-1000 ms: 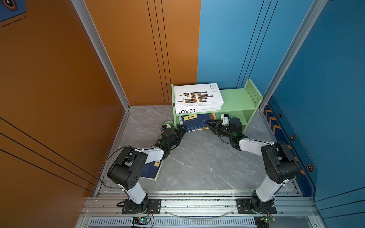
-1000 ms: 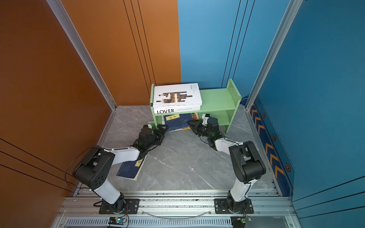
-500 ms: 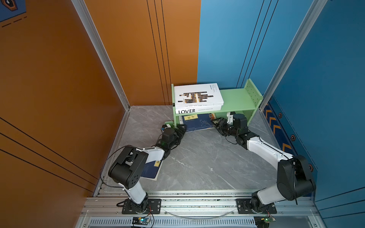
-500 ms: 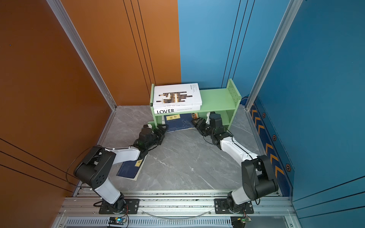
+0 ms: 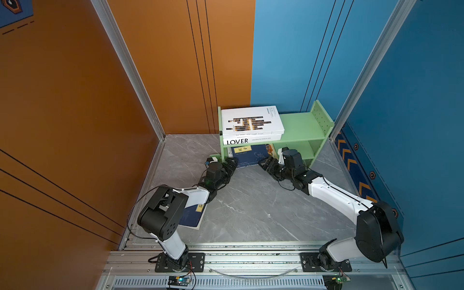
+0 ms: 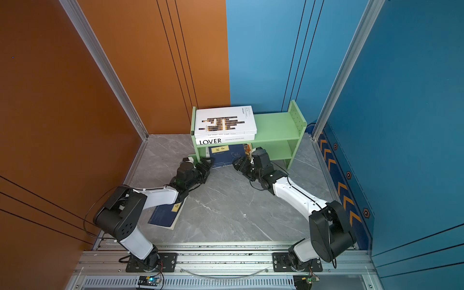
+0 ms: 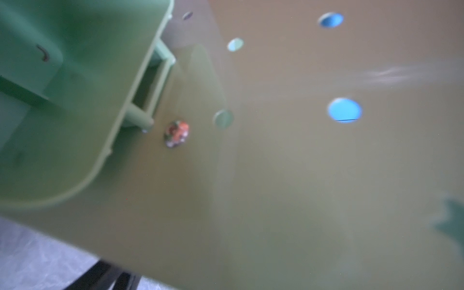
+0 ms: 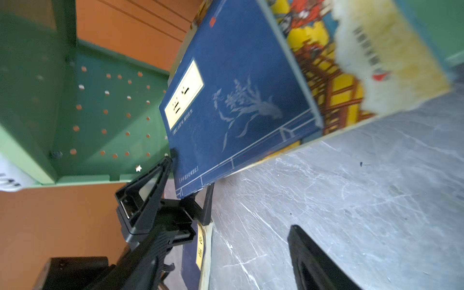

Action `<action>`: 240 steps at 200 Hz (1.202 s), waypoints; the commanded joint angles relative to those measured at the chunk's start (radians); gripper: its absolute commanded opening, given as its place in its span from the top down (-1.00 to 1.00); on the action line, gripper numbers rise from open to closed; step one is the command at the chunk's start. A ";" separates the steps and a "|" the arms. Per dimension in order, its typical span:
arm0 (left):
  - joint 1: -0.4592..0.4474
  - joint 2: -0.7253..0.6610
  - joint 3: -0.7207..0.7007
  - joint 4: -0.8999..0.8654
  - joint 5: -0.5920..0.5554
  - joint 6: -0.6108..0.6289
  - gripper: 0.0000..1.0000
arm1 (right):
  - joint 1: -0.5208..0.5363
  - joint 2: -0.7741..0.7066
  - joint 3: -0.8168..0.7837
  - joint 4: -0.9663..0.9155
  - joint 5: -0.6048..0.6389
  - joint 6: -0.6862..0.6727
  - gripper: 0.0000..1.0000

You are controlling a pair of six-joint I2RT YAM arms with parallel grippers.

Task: Stacking books/files
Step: Place the book at the bookshelf, then rotate the book on the bookshelf.

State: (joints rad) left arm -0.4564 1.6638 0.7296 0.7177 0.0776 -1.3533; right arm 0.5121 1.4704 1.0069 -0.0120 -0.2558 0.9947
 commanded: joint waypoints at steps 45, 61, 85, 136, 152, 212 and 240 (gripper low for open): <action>0.002 -0.111 -0.066 0.011 -0.011 0.036 -0.97 | 0.100 0.145 0.149 -0.034 0.140 0.014 -0.62; 0.007 -0.126 -0.085 0.010 -0.012 0.035 -0.97 | 0.114 0.166 0.174 -0.055 0.171 0.005 -0.60; 0.016 -0.147 -0.106 0.009 -0.007 0.037 -0.97 | 0.132 0.185 0.182 -0.036 0.199 -0.012 -0.60; 0.040 -0.183 -0.140 0.003 0.007 0.035 -0.98 | 0.147 0.237 0.207 0.026 0.200 -0.031 -0.57; 0.045 -0.198 -0.149 -0.008 0.007 0.038 -0.98 | 0.154 0.238 0.216 0.031 0.206 -0.047 -0.57; 0.055 -0.223 -0.175 -0.024 0.005 0.039 -0.98 | 0.159 0.254 0.233 0.043 0.205 -0.065 -0.57; 0.059 -0.230 -0.182 -0.026 0.005 0.039 -0.99 | 0.161 0.266 0.231 0.073 0.207 -0.070 -0.57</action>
State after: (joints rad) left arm -0.4103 1.4616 0.5606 0.7063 0.0784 -1.3327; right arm 0.6670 1.7138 1.2106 0.0120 -0.0731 0.9565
